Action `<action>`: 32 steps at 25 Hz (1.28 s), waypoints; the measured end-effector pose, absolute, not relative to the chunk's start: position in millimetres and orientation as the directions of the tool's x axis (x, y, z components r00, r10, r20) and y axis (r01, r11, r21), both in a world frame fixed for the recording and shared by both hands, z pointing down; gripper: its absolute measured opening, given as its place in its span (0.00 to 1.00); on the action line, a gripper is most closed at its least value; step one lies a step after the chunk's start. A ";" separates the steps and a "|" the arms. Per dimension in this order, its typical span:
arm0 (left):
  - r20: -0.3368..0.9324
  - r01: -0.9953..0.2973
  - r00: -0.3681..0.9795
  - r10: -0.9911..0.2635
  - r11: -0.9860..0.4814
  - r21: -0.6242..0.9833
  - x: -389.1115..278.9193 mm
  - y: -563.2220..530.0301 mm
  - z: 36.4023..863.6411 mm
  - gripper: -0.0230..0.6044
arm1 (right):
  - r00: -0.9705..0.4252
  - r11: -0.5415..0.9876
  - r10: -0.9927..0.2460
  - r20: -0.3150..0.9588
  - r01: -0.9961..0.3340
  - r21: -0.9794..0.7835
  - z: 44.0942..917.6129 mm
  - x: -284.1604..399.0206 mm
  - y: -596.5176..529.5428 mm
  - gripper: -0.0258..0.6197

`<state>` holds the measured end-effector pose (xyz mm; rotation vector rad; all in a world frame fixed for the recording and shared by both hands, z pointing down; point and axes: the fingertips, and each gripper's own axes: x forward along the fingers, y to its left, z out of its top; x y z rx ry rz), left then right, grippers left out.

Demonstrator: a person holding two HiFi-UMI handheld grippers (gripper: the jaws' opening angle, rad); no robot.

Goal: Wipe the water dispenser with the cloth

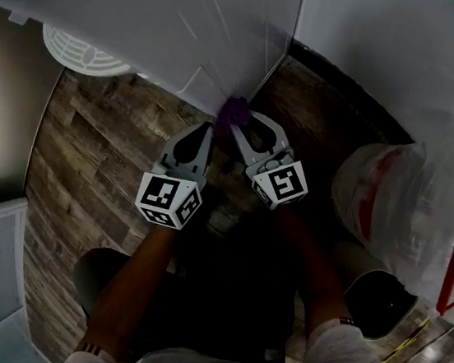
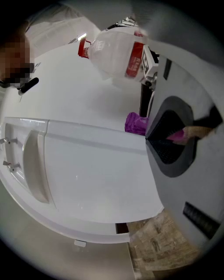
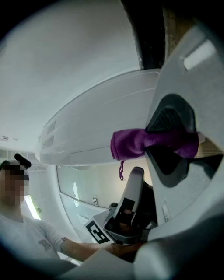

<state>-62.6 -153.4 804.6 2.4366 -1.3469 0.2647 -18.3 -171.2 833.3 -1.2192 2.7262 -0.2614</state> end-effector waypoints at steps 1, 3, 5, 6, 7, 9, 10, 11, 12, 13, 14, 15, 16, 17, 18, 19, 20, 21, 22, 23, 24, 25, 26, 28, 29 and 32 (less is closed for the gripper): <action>0.325 -0.845 0.535 -0.780 -0.493 0.207 -61.6 -152.8 805.6 0.03 | -0.650 0.644 -0.758 -0.057 -0.731 -0.225 836.9 -14.1 -175.0 0.18; 0.327 -0.843 0.538 -0.777 -0.495 0.211 -60.2 -151.1 807.7 0.03 | -0.627 0.616 -0.778 -0.046 -0.746 -0.253 847.1 -4.1 -185.5 0.18; 0.329 -0.843 0.537 -0.777 -0.493 0.213 -60.0 -150.1 809.4 0.03 | -0.606 0.590 -0.795 -0.027 -0.762 -0.265 854.8 5.4 -199.7 0.18; 0.329 -0.844 0.536 -0.777 -0.492 0.213 -60.4 -150.0 810.1 0.03 | -0.597 0.580 -0.802 -0.017 -0.771 -0.263 857.2 9.7 -207.7 0.18; 0.329 -0.845 0.535 -0.778 -0.491 0.212 -60.6 -150.1 810.7 0.03 | -0.588 0.570 -0.809 -0.008 -0.780 -0.258 859.4 13.9 -216.1 0.18; 0.329 -0.844 0.536 -0.778 -0.492 0.211 -60.1 -150.6 811.2 0.03 | -0.569 0.549 -0.823 0.007 -0.797 -0.250 863.4 23.1 -233.1 0.18; 0.328 -0.844 0.536 -0.778 -0.493 0.211 -59.6 -150.9 811.1 0.03 | -0.558 0.537 -0.830 0.014 -0.806 -0.247 865.1 28.4 -241.2 0.18; 0.327 -0.844 0.537 -0.778 -0.494 0.210 -59.2 -151.3 810.9 0.03 | -0.545 0.524 -0.838 0.020 -0.815 -0.245 866.9 33.9 -249.1 0.18; 0.326 -0.844 0.537 -0.778 -0.494 0.210 -59.0 -151.8 810.7 0.03 | -0.532 0.510 -0.846 0.028 -0.825 -0.244 868.9 39.6 -256.8 0.18; 0.326 -0.844 0.536 -0.778 -0.494 0.210 -58.9 -152.3 810.7 0.03 | -0.518 0.495 -0.854 0.037 -0.834 -0.243 871.4 45.4 -264.3 0.18; 0.327 -0.844 0.536 -0.778 -0.493 0.210 -58.7 -152.5 811.0 0.03 | -0.504 0.479 -0.862 0.048 -0.843 -0.244 874.4 51.2 -271.5 0.18; 0.328 -0.845 0.536 -0.778 -0.493 0.210 -58.4 -152.4 811.6 0.03 | -0.489 0.462 -0.870 0.058 -0.852 -0.247 877.4 57.2 -278.5 0.18; 0.329 -0.845 0.535 -0.778 -0.492 0.211 -58.0 -152.4 812.3 0.03 | -0.472 0.443 -0.879 0.069 -0.861 -0.251 880.2 63.5 -285.5 0.18; 0.330 -0.845 0.535 -0.778 -0.491 0.212 -57.5 -152.5 812.9 0.03 | -0.454 0.422 -0.888 0.078 -0.870 -0.255 882.5 69.9 -292.6 0.18; 0.331 -0.845 0.535 -0.777 -0.491 0.213 -57.2 -152.6 813.2 0.03 | -0.435 0.401 -0.896 0.087 -0.878 -0.260 884.1 75.8 -299.4 0.18; 0.331 -0.845 0.535 -0.777 -0.491 0.213 -57.0 -152.8 813.2 0.03 | -0.419 0.383 -0.903 0.095 -0.885 -0.263 885.3 80.6 -305.6 0.18; 0.331 -0.845 0.535 -0.777 -0.491 0.214 -57.2 -152.8 813.1 0.03 | -0.406 0.368 -0.908 0.103 -0.891 -0.265 886.2 84.3 -310.8 0.18; 0.331 -0.845 0.534 -0.778 -0.490 0.214 -57.7 -152.8 813.0 0.03 | -0.395 0.356 -0.912 0.111 -0.896 -0.265 887.3 87.0 -315.3 0.18; 0.331 -0.846 0.533 -0.779 -0.489 0.213 -58.5 -152.9 812.9 0.03 | -0.386 0.345 -0.915 0.119 -0.900 -0.265 888.9 89.2 -319.0 0.18; 0.331 -0.847 0.532 -0.780 -0.487 0.213 -59.5 -153.0 812.9 0.03 | -0.375 0.332 -0.918 0.128 -0.905 -0.266 890.9 91.6 -322.2 0.18; 0.331 -0.848 0.530 -0.781 -0.485 0.213 -60.5 -153.1 812.8 0.03 | -0.362 0.317 -0.922 0.139 -0.910 -0.267 893.6 94.3 -325.0 0.18; 0.332 -0.849 0.529 -0.781 -0.484 0.213 -61.2 -153.0 812.7 0.03 | -0.348 0.301 -0.925 0.151 -0.915 -0.268 896.7 97.3 -327.2 0.18; 0.333 -0.849 0.529 -0.781 -0.484 0.213 -61.6 -152.8 812.5 0.03 | -0.335 0.285 -0.928 0.164 -0.921 -0.266 900.3 100.2 -329.1 0.18; 0.333 -0.849 0.529 -0.781 -0.484 0.212 -62.4 -151.9 811.9 0.03 | -0.314 0.262 -0.931 0.188 -0.931 -0.256 906.9 104.4 -331.9 0.18; 0.333 -0.849 0.528 -0.781 -0.484 0.211 -63.1 -151.6 811.6 0.03 | -0.305 0.253 -0.932 0.197 -0.934 -0.251 909.1 105.8 -332.9 0.18; 0.330 -0.850 0.528 -0.783 -0.485 0.207 -65.7 -152.3 809.0 0.03 | -0.289 0.238 -0.936 0.201 -0.940 -0.245 907.7 109.5 -333.3 0.18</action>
